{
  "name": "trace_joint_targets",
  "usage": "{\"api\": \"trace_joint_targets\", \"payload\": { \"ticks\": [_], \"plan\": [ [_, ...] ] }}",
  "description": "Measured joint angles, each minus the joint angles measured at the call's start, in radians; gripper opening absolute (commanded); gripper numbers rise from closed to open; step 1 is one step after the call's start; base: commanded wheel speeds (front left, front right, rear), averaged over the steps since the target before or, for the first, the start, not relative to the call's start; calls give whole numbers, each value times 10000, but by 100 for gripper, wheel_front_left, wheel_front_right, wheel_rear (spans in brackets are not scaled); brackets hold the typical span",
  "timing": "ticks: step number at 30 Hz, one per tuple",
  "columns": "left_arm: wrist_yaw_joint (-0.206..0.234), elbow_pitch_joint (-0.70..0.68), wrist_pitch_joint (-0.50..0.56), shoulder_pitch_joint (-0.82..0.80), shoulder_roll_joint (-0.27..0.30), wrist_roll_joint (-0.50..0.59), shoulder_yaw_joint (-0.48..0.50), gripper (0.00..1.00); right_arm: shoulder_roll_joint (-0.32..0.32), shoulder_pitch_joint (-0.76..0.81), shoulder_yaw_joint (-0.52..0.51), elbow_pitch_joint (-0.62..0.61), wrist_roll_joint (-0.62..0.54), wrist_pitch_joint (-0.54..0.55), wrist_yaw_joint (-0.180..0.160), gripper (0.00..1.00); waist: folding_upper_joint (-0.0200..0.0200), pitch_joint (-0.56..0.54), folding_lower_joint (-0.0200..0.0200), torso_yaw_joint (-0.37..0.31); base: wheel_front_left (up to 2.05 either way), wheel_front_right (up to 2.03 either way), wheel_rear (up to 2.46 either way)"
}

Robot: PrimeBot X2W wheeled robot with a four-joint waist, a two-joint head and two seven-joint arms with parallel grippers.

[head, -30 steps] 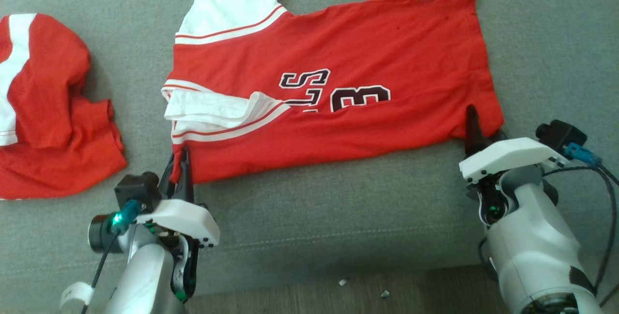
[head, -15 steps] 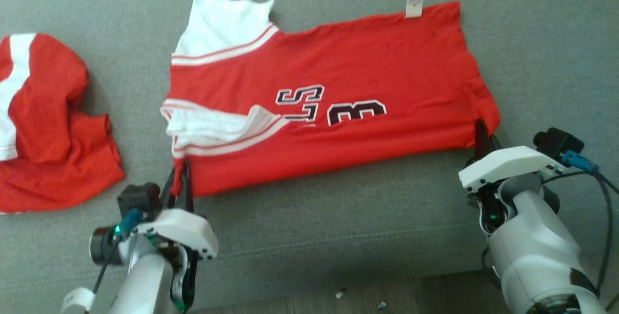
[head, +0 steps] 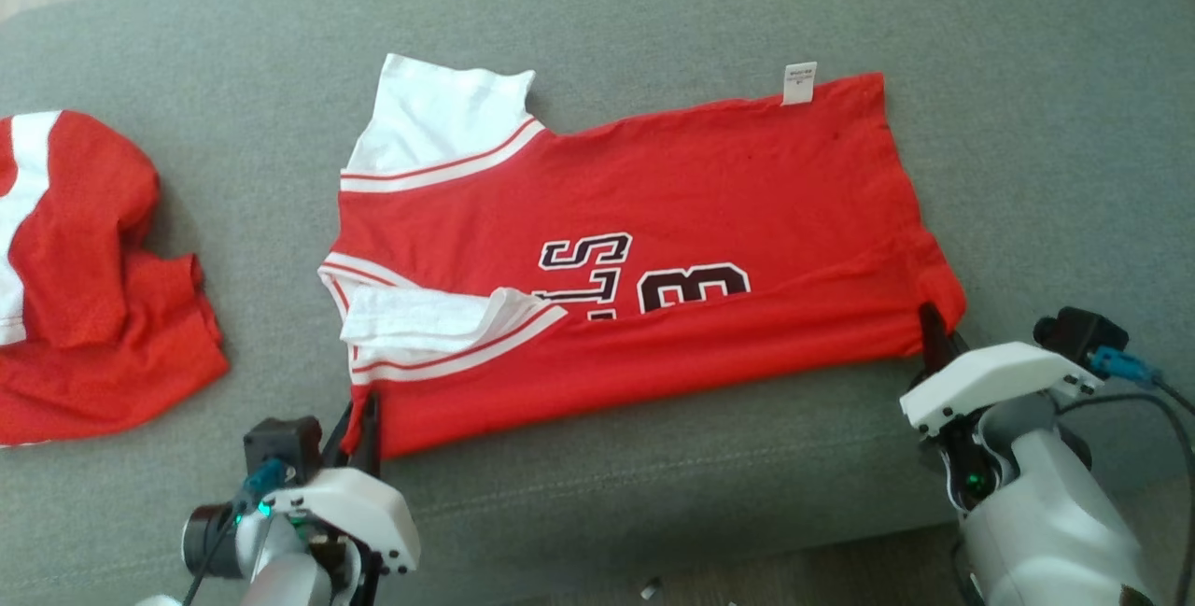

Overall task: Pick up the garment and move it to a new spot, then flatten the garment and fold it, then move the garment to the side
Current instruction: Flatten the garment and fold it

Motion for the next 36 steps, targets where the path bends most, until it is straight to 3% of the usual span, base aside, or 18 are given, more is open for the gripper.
{"api": "trace_joint_targets", "payload": {
  "ticks": [1, 2, 3, 5, 9, 12, 18, 23, 26, 36],
  "plan": [
    [2, 13, 2, 35, 0, 0, -15, 0, 4, 75, 6, -86, 50, 40, 0, 0, 0, -18, 0, -14, 0, 0, 0],
    [2, 21, 19, 62, 0, -2, -31, 0, 2, 147, 4, -150, 44, 38, 0, 47, 0, -35, 0, -25, 0, 0, 0],
    [6, 38, 46, 80, 0, -15, -36, 19, 2, 222, 2, -215, 35, 38, 0, 100, 0, -55, 0, -32, 0, 0, 0],
    [94, 94, 96, 82, 8, -107, -29, 100, 0, 376, -23, -424, 35, 35, -2, 100, 0, -99, 0, -44, 0, 0, 0],
    [211, 67, 155, 121, 8, -249, 82, 100, 4, 520, 27, -930, -67, -86, -2, 100, 0, -164, 0, -90, 0, 0, 0],
    [533, -449, -52, 128, 17, -535, 566, 100, -27, 546, 224, -1695, -491, -500, -2, 100, 0, -218, 0, -143, 0, 0, 0],
    [537, -1799, -194, 123, 29, -617, 924, 100, -25, 916, 673, -3476, -932, -1220, -2, 100, 0, -203, 0, -223, 0, 0, 0],
    [491, -2073, -123, -174, 161, -606, 894, 100, 21, 1125, 1041, -4807, -1517, -1361, -2, 100, 0, 110, 0, -376, 0, 0, 0],
    [-105, -2079, 846, -958, 441, -683, 671, 100, 31, 1110, 1175, -5618, -2027, -1432, -2, 100, 0, 450, 0, -517, 0, 0, 0],
    [-991, -1653, 4360, -5177, 2203, -562, 577, 100, 366, 151, 1971, -7235, -2612, -1193, -2, 100, 0, 2120, 1, -1359, 0, 0, 0]
  ]
}}
